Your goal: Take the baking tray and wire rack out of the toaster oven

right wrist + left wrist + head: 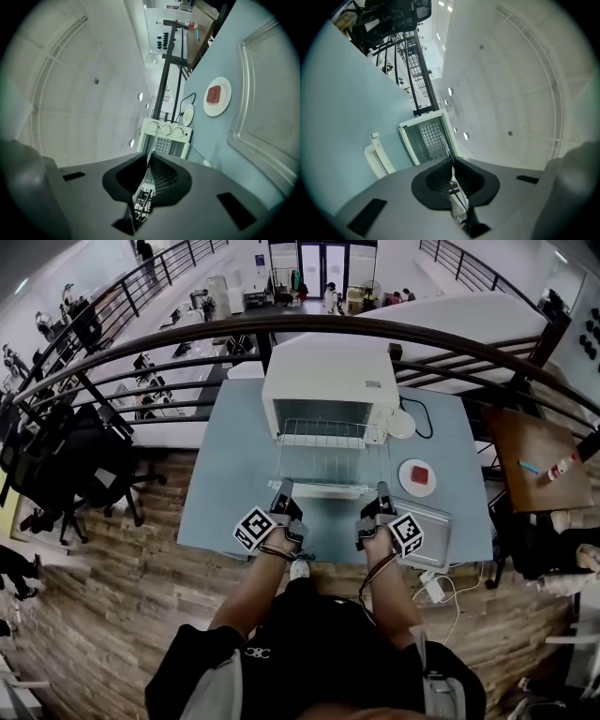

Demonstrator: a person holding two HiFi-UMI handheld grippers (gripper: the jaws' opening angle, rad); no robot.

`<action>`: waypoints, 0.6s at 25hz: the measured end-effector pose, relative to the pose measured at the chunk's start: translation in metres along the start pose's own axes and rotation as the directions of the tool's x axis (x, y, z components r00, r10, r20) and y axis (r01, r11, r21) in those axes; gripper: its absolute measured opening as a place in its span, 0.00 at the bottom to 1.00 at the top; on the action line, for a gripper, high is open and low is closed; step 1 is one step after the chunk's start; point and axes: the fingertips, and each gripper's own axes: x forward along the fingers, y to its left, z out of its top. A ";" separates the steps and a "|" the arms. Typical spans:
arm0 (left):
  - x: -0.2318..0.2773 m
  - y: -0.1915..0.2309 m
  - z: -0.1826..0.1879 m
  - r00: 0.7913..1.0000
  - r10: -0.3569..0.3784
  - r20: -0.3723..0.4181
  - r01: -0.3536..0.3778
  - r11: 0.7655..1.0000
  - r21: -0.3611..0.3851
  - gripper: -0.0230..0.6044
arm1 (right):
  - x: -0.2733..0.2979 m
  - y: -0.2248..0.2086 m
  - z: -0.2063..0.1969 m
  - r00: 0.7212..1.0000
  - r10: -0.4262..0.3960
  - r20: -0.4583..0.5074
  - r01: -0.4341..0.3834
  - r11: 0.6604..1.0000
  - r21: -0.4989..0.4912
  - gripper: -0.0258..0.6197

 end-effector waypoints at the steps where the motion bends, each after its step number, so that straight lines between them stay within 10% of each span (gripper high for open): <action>1: -0.002 0.000 -0.006 1.000 -0.003 -0.008 0.003 1.000 0.002 0.08 | -0.006 -0.002 0.004 1.000 -0.002 0.005 0.002 1.000 -0.002 0.09; 15: 0.020 -0.014 -0.119 0.977 -0.038 -0.211 0.039 0.999 -0.001 0.08 | -0.086 -0.044 0.093 0.983 -0.076 0.168 0.079 0.997 -0.007 0.09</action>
